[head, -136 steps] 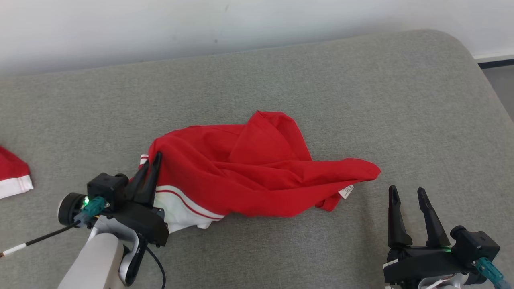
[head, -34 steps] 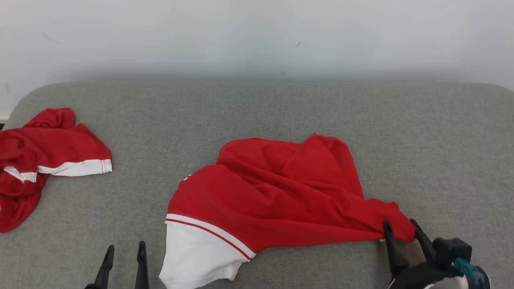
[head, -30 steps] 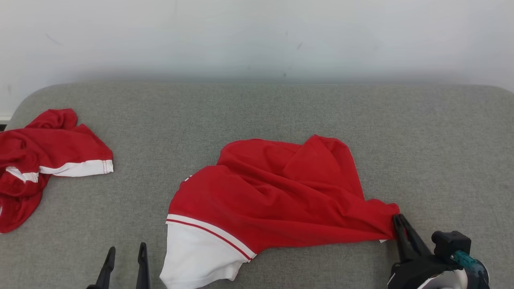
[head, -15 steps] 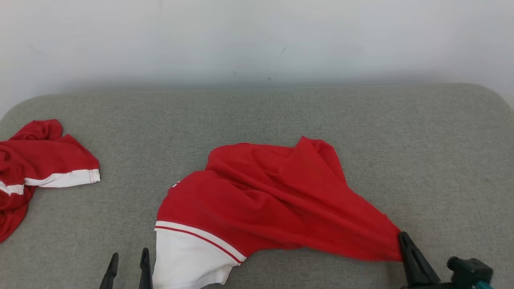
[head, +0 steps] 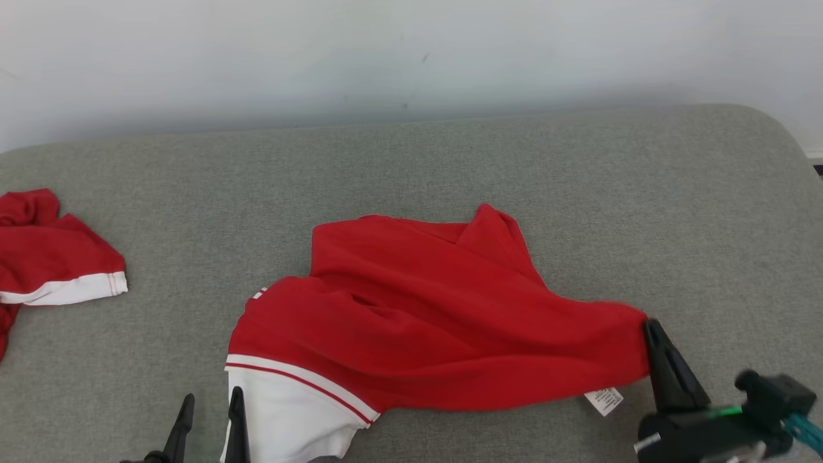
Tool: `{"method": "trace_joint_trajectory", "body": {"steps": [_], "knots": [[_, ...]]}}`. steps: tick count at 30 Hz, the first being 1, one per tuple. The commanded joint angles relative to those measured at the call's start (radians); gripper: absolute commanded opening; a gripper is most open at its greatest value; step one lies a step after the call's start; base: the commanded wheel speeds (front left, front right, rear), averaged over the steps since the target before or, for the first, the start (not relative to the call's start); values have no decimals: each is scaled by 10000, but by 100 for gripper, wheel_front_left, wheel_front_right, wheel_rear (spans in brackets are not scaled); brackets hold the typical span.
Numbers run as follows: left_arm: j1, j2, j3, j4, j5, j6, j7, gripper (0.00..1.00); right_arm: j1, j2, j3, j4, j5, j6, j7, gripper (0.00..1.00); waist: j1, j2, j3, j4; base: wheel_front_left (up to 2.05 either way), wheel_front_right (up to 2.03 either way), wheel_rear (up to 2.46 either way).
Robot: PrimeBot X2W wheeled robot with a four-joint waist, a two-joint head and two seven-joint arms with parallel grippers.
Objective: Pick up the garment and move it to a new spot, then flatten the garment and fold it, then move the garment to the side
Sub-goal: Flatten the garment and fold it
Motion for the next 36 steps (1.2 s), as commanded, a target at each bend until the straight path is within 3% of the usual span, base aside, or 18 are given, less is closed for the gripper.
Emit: {"method": "trace_joint_trajectory", "body": {"steps": [1,7,12,18,19,20,21,29,36], "knots": [[-119,-4,-11,35,31,18,-27,100,-302,39,46,145,-173,-23,-9,0,-1,-1,1,73,0,0,0],[-255,1,-195,106,-34,18,-27,100,-2315,136,402,1999,-1128,-23,-9,0,-1,-1,29,508,0,0,0],[-297,2,-390,182,-92,18,-27,100,-3779,68,-162,4150,-1367,-23,-9,0,-1,-1,71,1055,0,0,0],[-218,-3,-379,244,-179,18,-27,100,-4747,122,-509,5696,-1564,-23,-10,0,-1,-1,150,1347,0,0,0],[-207,-4,-373,250,-190,18,-27,100,-4846,141,-445,5865,-1549,-23,-8,19,-1,-1,153,1355,0,0,0],[-189,-3,-355,254,-200,18,-27,100,-4962,147,-426,5894,-1566,-23,-8,48,-1,-1,153,1348,0,0,0],[-166,-3,-330,260,-204,18,-27,100,-5024,169,-465,5835,-1579,-23,-8,100,-1,-1,146,1322,0,0,0],[-153,-4,-177,251,-144,20,-27,100,-4026,332,-1249,4207,-1954,-23,-8,100,-1,-1,53,914,0,0,0],[-78,-1,-164,131,-50,20,-27,100,-2146,590,-2067,2165,-2085,-23,-8,100,-1,-1,0,757,0,0,0]]}}
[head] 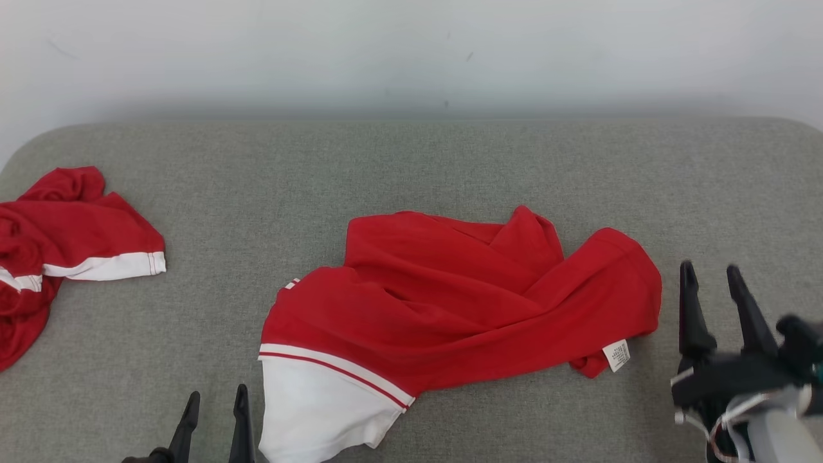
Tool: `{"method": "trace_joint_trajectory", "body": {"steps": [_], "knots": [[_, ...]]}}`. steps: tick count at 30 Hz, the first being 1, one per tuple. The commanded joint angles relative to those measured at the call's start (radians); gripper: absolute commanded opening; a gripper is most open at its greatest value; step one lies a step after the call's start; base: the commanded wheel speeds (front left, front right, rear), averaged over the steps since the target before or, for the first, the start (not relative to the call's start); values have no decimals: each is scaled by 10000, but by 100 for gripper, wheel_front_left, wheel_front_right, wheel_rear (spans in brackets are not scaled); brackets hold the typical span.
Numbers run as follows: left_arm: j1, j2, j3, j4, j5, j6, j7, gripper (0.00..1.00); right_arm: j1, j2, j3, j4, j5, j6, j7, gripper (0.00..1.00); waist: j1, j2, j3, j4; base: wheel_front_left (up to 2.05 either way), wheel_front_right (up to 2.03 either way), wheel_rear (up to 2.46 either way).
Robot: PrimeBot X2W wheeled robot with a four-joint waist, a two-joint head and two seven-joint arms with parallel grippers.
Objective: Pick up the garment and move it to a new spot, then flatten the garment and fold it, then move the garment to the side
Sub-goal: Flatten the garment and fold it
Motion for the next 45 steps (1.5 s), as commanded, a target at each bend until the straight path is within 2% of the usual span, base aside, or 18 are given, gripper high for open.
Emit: {"method": "trace_joint_trajectory", "body": {"steps": [1,7,13,20,31,45], "knots": [[85,4,-1,-49,48,20,-27,100,436,161,-140,-316,-43,-23,-8,100,1,-1,-31,-29,0,0,0],[332,4,-97,-18,65,19,-27,100,2200,672,-457,-1403,-596,-23,-8,100,1,-1,-148,-67,0,0,0],[490,7,-399,127,139,19,-27,100,2686,1027,-503,-1300,-889,-23,-8,100,1,-1,-163,-192,0,0,0],[513,3,-729,383,114,19,-27,100,2231,860,-607,-516,-1024,-23,-8,100,1,-1,-176,-130,0,0,0],[541,3,-1360,1267,-73,18,-27,100,1129,608,-187,1200,-1381,-23,-7,100,1,-1,18,-56,0,0,0],[-286,4,-1772,2192,-586,18,-19,100,-289,370,257,3021,-1336,-23,-8,100,1,-1,523,187,0,0,0]]}}
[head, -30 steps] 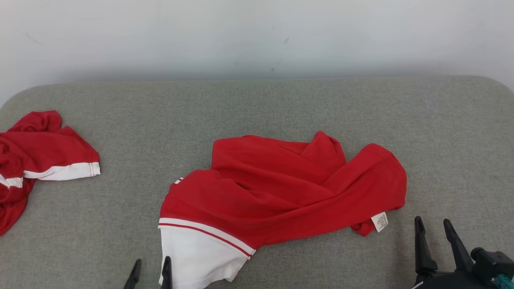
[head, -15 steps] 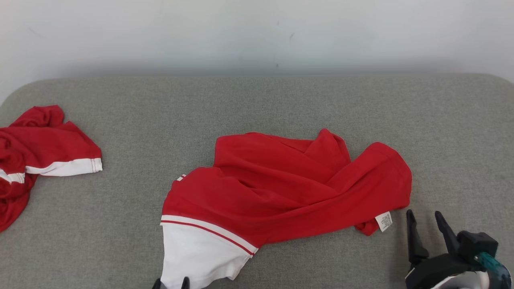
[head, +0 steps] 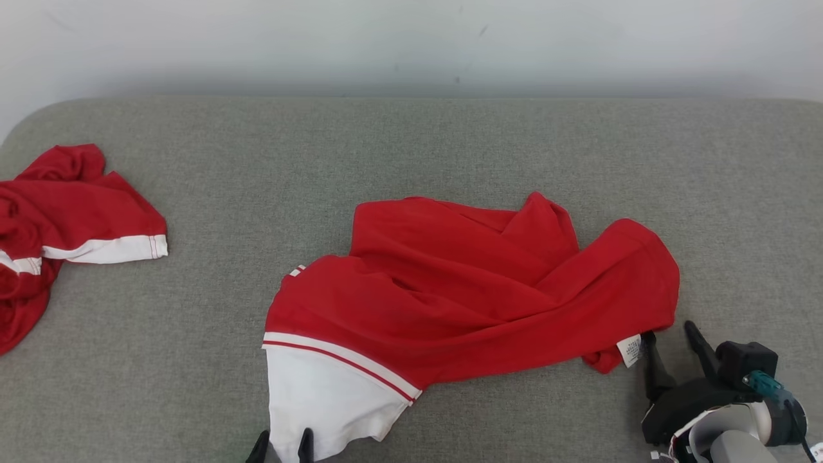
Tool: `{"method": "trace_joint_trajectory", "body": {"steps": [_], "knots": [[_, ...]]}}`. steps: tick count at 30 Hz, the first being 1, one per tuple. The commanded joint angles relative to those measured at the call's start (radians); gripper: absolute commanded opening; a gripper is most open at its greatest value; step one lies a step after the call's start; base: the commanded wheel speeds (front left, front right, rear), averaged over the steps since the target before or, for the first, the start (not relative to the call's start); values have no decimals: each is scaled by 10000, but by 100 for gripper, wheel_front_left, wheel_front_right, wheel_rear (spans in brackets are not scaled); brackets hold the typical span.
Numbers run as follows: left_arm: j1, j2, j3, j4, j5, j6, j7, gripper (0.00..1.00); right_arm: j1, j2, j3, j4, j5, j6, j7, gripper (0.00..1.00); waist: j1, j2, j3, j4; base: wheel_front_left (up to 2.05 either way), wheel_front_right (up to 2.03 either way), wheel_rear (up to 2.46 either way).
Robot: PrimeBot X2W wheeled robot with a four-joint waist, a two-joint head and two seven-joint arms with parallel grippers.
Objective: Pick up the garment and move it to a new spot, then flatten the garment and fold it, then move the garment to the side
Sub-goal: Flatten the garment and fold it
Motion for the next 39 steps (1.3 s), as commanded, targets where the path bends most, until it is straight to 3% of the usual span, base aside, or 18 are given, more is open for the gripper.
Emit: {"method": "trace_joint_trajectory", "body": {"steps": [1,2,3,4,5,6,8,14,23,31,34,39], "knots": [[-129,2,-55,113,-75,18,-2,100,-122,2,56,106,80,-23,-8,100,-1,0,36,34,0,0,0],[-192,2,-178,205,-156,18,1,100,-217,19,137,236,126,-23,-7,92,-1,0,50,55,0,0,0],[-252,-9,-314,285,-229,17,14,100,-301,40,193,346,157,-23,-7,48,-1,0,53,77,0,0,0],[-312,-15,-459,421,-280,11,24,100,-322,44,263,461,187,-23,-5,32,-1,0,39,106,0,0,0],[-362,-18,-618,550,-332,6,37,92,-348,32,331,539,230,-23,-5,0,-1,0,23,135,0,0,0],[-421,-30,-708,642,-346,-5,47,41,-368,15,370,599,276,-23,-3,0,-1,0,3,160,0,0,0],[-525,-33,-753,664,-405,-5,44,0,-350,-34,429,619,341,-23,-5,0,-1,0,-61,199,0,0,0],[-53,33,-522,139,-328,13,-12,0,458,-232,391,-168,577,-23,-8,0,-1,0,-456,213,0,0,0],[1057,408,496,-2015,-121,15,-13,0,3118,-1157,1210,-2868,1663,-23,-6,0,-1,0,-808,123,0,0,0],[1154,1031,1539,-3383,105,18,-13,0,4398,-2923,3325,-5247,3790,-23,97,0,-1,0,-928,-410,0,0,0],[1007,1368,1497,-3762,133,18,-13,0,4205,-3661,3813,-6010,4623,-23,206,0,-1,0,-956,-585,0,0,0],[121,2110,983,-4150,-111,18,77,0,3666,-4342,4138,-7043,5923,-24,222,0,-1,0,-893,-707,0,0,0]]}}
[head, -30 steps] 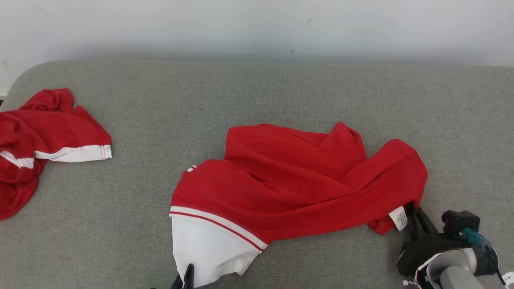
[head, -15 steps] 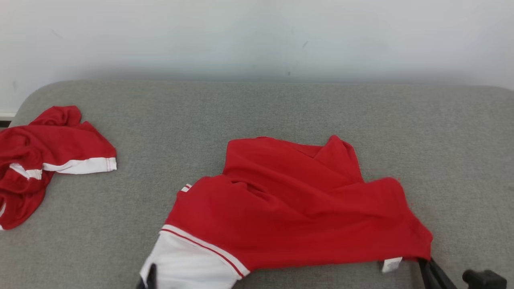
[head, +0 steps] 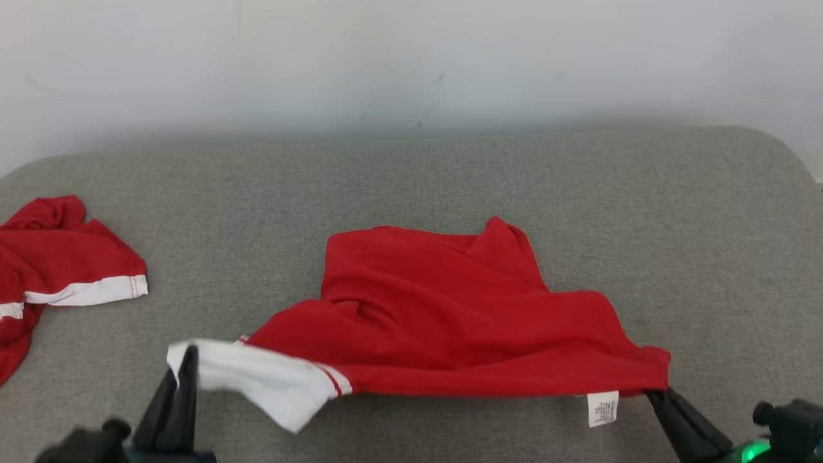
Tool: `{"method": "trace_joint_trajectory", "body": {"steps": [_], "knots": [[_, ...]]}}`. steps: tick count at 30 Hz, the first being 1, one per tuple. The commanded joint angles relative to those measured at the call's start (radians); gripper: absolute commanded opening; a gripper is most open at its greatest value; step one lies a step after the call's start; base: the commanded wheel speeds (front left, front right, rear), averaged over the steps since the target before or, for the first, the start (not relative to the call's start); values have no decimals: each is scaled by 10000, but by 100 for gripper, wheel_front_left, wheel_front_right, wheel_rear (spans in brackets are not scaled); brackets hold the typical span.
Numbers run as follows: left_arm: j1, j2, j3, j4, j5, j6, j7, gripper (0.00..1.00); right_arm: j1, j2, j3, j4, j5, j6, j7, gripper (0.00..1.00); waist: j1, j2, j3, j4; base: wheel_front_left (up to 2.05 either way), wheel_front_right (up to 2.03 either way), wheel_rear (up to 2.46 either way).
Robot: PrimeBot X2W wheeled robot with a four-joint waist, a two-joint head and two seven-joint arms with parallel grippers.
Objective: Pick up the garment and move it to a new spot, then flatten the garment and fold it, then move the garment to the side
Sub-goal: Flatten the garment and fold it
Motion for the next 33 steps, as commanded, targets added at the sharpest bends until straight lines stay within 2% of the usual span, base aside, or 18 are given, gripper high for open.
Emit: {"method": "trace_joint_trajectory", "body": {"steps": [1,3,4,5,7,11,16,18,26,33], "knots": [[-766,461,-278,-180,-167,18,134,0,-499,-444,229,-249,288,-24,118,0,1,0,97,-57,0,0,0],[-1604,942,-626,-326,-272,18,375,0,-1100,-664,471,-427,407,-24,312,0,1,0,277,-64,0,0,0],[-1604,942,-626,-326,-272,18,375,0,-1100,-664,471,-427,407,-24,312,0,1,0,277,-64,0,0,0],[-2095,1180,-804,-366,-374,18,513,0,-1486,-770,587,-481,488,-24,422,0,1,0,368,-64,0,0,0],[-3250,1773,-1186,-406,-416,18,812,0,-2387,-860,746,-668,923,-24,631,0,1,0,626,-65,0,0,0],[-6132,2791,-2106,-194,-1199,18,1552,0,-4725,-1162,1085,-886,1740,-24,1366,0,1,0,1374,-51,0,0,0],[-10021,3548,-3058,899,-2547,18,2225,0,-8043,-1247,1153,-107,2921,-24,2326,0,1,0,2578,-86,0,0,0],[-11479,3798,-3406,1498,-2977,18,2439,0,-9328,-1070,1073,465,3438,-24,2737,0,1,0,3062,-143,0,0,0],[-16377,4006,-4720,3681,-3701,19,2481,0,-13990,-159,1150,2774,4126,-22,3706,0,1,0,4416,-533,0,0,0],[-19028,3675,-5648,5360,-4131,19,1851,0,-16978,430,1540,4722,3406,-22,3962,0,1,0,4748,-620,0,0,0]]}}
